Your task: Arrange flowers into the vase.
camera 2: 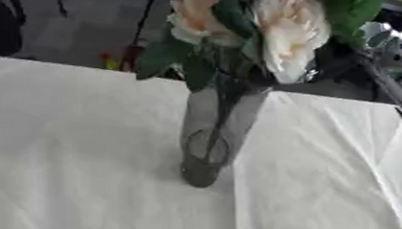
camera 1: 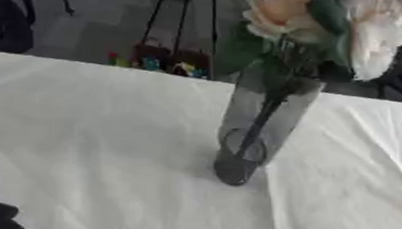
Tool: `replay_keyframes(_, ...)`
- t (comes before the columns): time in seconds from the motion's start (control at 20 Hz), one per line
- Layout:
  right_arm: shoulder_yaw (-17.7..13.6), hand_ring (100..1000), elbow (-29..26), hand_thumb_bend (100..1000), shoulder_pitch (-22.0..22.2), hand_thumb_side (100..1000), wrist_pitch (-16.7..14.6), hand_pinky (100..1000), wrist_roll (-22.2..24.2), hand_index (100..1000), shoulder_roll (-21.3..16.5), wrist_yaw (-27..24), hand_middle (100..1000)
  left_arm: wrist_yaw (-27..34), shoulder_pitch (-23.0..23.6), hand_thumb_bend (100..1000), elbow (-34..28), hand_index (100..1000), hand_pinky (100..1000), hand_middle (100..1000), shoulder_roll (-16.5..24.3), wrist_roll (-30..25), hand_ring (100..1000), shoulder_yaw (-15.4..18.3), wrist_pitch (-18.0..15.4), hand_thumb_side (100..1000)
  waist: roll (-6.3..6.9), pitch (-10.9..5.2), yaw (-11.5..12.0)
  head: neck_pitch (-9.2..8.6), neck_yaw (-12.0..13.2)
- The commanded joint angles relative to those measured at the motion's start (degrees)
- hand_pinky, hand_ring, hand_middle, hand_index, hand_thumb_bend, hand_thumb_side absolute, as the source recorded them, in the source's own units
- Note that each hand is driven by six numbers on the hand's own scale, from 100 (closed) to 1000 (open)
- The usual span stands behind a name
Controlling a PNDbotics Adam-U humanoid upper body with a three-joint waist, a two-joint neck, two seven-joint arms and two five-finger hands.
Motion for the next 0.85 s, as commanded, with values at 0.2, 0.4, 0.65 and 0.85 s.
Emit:
replay_keyframes(0.2,-2.18,1000,0.08,861,1.44,830,0.08,1000,-0.05,1000,-3.75,1.30,845,-0.23,-0.17,100,-1.03,830,541,674,0.51,0.11,647,0.37,0.04,1000,0.99,-1.76,-0.50,0.10,0.13)
replay_keyframes(0.4,-3.09,1000,-0.32,864,3.11,830,-0.11,1000,-0.62,1000,-4.41,1.36,850,-0.29,-0.06,100,-1.03,830,542,675,0.45,0.16,648,0.43,0.04,1000,1.32,-1.72,-0.87,0.15,0.18)
replay_keyframes(0.65,-4.20,1000,-0.68,864,5.38,833,-0.04,1000,-1.61,1000,-5.05,1.33,850,-0.37,-0.05,100,-1.03,830,542,675,0.35,0.22,648,0.49,0.00,1000,1.75,-1.61,-1.28,0.12,0.20)
replay_keyframes(0.85,-5.11,1000,-1.05,866,6.82,835,-0.08,1000,-2.44,1000,-5.40,0.94,852,-0.42,-0.07,100,-1.03,831,542,676,0.28,0.26,649,0.56,-0.06,1000,1.95,-1.56,-1.47,0.11,0.32)
